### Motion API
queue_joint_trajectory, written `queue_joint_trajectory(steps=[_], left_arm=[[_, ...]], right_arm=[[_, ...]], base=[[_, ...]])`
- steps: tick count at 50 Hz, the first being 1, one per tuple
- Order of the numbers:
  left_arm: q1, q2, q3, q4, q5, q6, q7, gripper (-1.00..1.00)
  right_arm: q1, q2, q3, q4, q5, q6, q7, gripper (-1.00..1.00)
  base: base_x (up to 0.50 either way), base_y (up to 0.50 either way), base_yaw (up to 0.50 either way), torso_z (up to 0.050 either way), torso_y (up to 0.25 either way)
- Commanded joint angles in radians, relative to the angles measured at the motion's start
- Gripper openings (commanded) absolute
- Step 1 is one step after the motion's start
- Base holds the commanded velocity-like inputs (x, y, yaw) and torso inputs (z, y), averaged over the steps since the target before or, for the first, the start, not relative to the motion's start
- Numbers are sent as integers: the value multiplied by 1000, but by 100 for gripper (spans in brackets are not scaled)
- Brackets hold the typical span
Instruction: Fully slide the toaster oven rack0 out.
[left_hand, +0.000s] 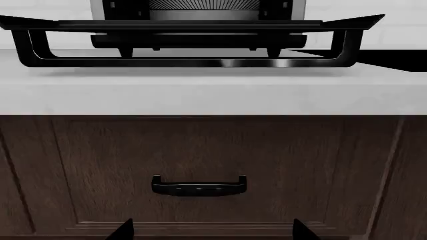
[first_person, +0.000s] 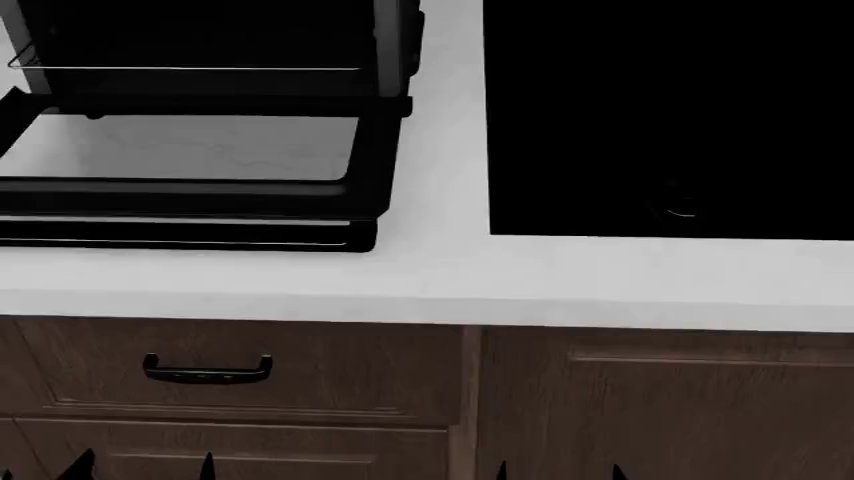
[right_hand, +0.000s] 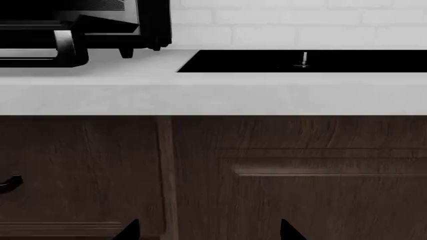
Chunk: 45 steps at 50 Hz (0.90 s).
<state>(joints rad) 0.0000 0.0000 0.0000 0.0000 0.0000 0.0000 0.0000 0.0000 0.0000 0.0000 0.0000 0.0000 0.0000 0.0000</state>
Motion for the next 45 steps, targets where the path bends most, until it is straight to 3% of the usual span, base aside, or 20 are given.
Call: queue_joint_trajectory(steps=[1, 10, 14, 15, 16, 24, 28, 39, 45], left_arm=[[0, -10, 11, 0, -10, 0, -11, 100], [11, -41, 46, 14, -34, 12, -39, 100], [35, -66, 87, 38, 26, 82, -53, 100], [40, -69, 87, 61, 23, 74, -54, 100], [0, -10, 11, 0, -10, 0, -11, 100], [18, -31, 61, 43, -45, -24, -41, 100], [32, -58, 103, 102, -26, -10, -33, 100], [103, -110, 110, 495, -71, -245, -31, 100], [104, -140, 104, 609, -77, -329, -37, 100]], right_arm=[[0, 9, -13, 0, 9, 0, 13, 100], [-16, 39, -50, -47, 36, 35, 54, 100], [-31, 49, -60, -90, 51, 48, 59, 100], [-36, 52, -62, -111, 54, 56, 61, 100], [0, 9, -13, 0, 9, 0, 13, 100], [-30, 42, -44, -44, 44, -9, 24, 100], [-42, 56, -54, -79, 49, 6, 30, 100], [-76, 123, -59, -400, 31, 214, 48, 100], [-57, 153, -62, -521, 18, 320, 51, 100]], base=[[0, 0, 0, 0, 0], [0, 0, 0, 0, 0], [0, 0, 0, 11, 13], [0, 0, 0, 49, 61], [0, 0, 0, 0, 0], [0, 0, 0, -9, 0], [0, 0, 0, -12, 0], [0, 0, 0, 43, 126], [0, 0, 0, 43, 126]])
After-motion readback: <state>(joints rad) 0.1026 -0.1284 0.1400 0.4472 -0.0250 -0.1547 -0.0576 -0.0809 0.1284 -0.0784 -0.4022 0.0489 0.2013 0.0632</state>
